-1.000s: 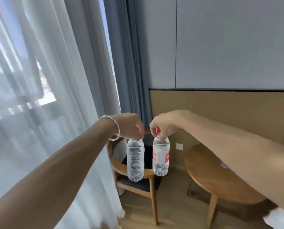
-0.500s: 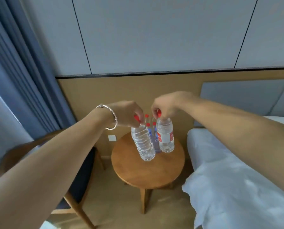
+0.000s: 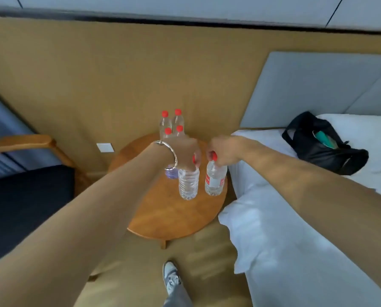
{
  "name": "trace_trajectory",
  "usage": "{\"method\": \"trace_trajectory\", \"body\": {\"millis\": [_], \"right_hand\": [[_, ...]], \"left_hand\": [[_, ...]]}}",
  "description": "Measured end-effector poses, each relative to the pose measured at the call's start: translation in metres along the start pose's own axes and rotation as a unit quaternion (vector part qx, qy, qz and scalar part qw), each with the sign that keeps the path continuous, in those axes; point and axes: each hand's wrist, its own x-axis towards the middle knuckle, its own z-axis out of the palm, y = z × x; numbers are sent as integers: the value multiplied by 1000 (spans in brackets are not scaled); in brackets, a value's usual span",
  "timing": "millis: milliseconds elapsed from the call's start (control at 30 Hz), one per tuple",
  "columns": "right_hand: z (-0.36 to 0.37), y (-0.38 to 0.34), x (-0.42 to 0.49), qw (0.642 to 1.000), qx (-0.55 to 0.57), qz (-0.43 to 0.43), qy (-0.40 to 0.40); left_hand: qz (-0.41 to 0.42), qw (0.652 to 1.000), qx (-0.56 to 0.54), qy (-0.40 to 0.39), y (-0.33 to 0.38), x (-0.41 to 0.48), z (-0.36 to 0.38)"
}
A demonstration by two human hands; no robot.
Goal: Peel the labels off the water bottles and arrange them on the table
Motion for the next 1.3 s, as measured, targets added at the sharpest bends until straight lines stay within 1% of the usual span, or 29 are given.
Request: {"method": "trace_trajectory", "body": {"millis": [67, 167, 300, 433, 600, 667, 833, 900, 1033, 1200, 1300], "right_hand": [[20, 5, 42, 1000, 14, -7, -4], [50, 10, 95, 999, 32, -10, -15], [79, 10, 146, 998, 59, -18, -25], [104, 16, 182, 997, 63, -25, -39], [124, 25, 204, 997, 59, -35, -37], [131, 30, 211, 996, 77, -33, -43], [128, 36, 220, 993, 96, -43, -56], [128, 35, 223, 992, 110, -41, -48], [130, 33, 227, 989, 129, -50, -53], [131, 36, 235, 989, 140, -45, -18], [130, 37, 234, 989, 137, -47, -21]], "left_hand": [[8, 999, -21, -23, -26, 26, 19], [9, 999, -42, -24, -60, 64, 51], [-7, 997, -58, -44, -92, 97, 93], [-42, 995, -79, -33, -112, 118, 122], [-67, 991, -106, -48, -114, 135, 153], [-78, 989, -109, -54, -113, 141, 158], [-91, 990, -91, -58, -117, 154, 154], [-95, 990, -86, -58, -119, 158, 153], [-115, 987, -93, -61, -123, 161, 163], [-124, 987, -92, -41, -126, 164, 166], [-126, 988, -81, -48, -125, 162, 164]]}}
